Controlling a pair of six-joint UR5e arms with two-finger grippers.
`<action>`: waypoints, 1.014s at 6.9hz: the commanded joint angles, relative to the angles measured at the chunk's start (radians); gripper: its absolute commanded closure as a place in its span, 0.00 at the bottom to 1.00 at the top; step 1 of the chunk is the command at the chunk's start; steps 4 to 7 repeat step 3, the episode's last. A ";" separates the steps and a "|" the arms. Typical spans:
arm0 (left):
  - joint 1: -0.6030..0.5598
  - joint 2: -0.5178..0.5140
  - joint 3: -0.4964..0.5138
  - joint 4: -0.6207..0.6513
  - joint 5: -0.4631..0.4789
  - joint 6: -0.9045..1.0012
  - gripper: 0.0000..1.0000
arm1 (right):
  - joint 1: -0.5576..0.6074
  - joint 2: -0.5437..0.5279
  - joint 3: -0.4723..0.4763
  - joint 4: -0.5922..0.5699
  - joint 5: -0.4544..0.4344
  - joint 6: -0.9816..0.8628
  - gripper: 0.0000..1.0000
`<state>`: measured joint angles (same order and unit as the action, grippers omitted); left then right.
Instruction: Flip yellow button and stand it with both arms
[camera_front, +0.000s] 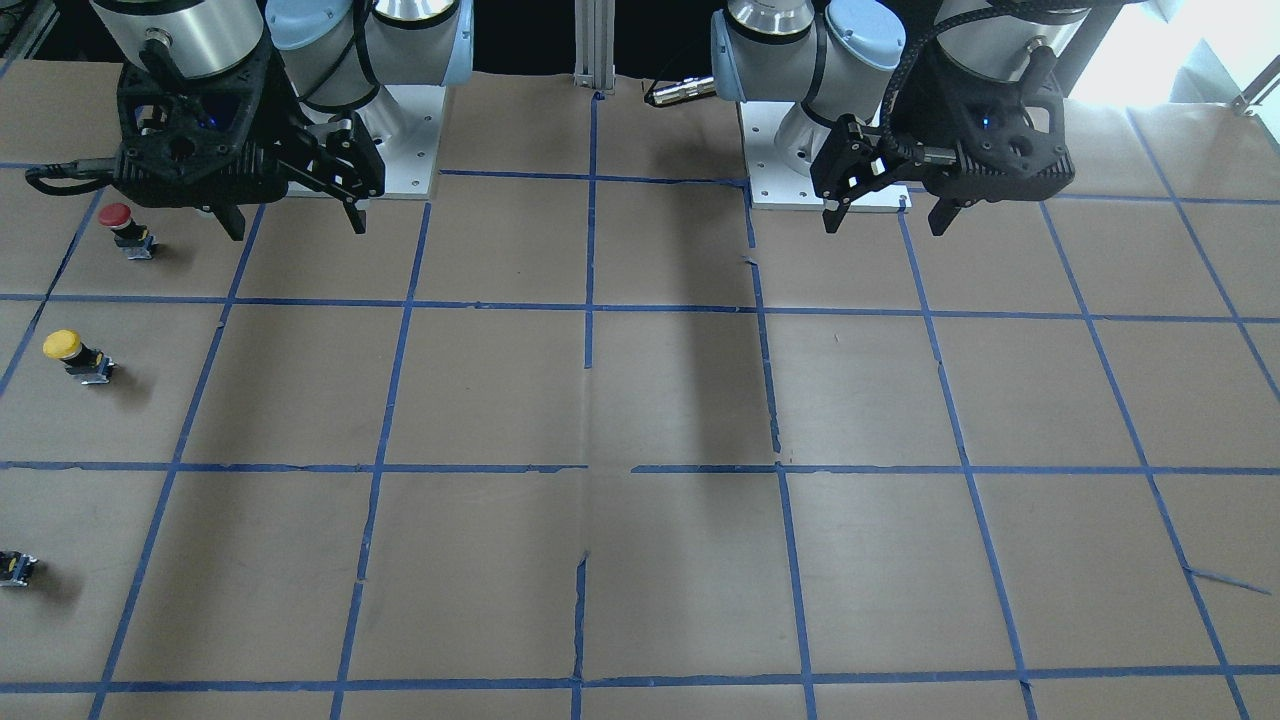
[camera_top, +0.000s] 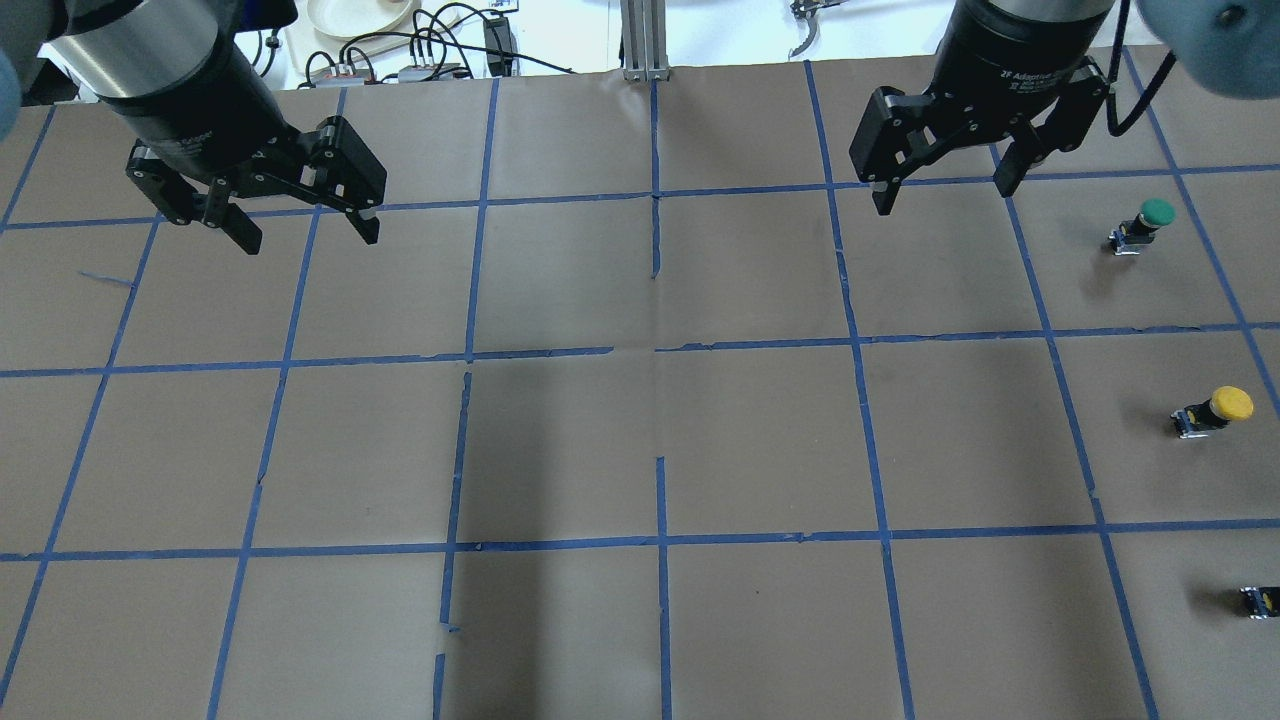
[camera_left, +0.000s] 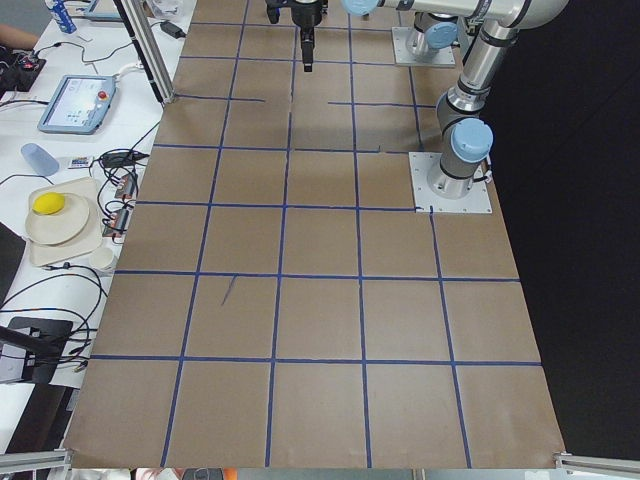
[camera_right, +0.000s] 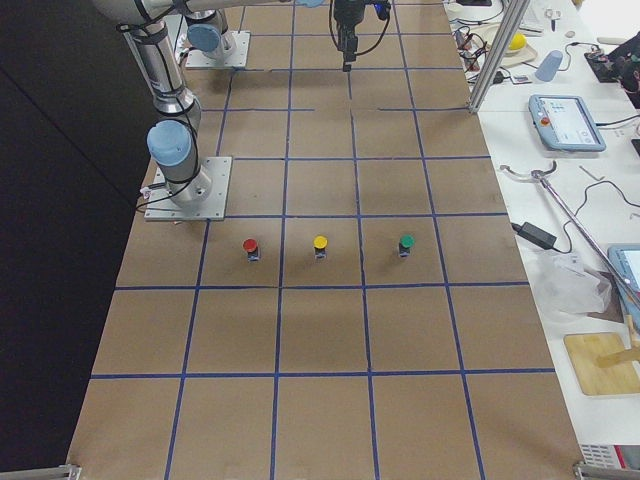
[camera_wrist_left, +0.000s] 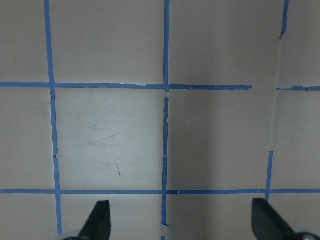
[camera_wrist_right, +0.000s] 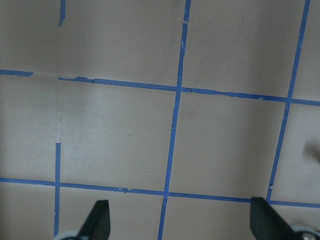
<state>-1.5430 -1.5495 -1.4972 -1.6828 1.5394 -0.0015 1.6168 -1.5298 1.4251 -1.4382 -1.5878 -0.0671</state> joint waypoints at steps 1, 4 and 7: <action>0.000 -0.001 -0.002 0.000 -0.001 0.000 0.00 | 0.000 -0.001 0.000 -0.001 0.000 0.000 0.00; 0.000 0.000 0.000 0.000 0.001 0.000 0.00 | 0.000 0.002 0.000 -0.001 -0.001 0.000 0.00; 0.000 0.000 0.000 0.000 0.001 0.000 0.00 | 0.000 0.002 0.000 -0.001 -0.001 0.000 0.00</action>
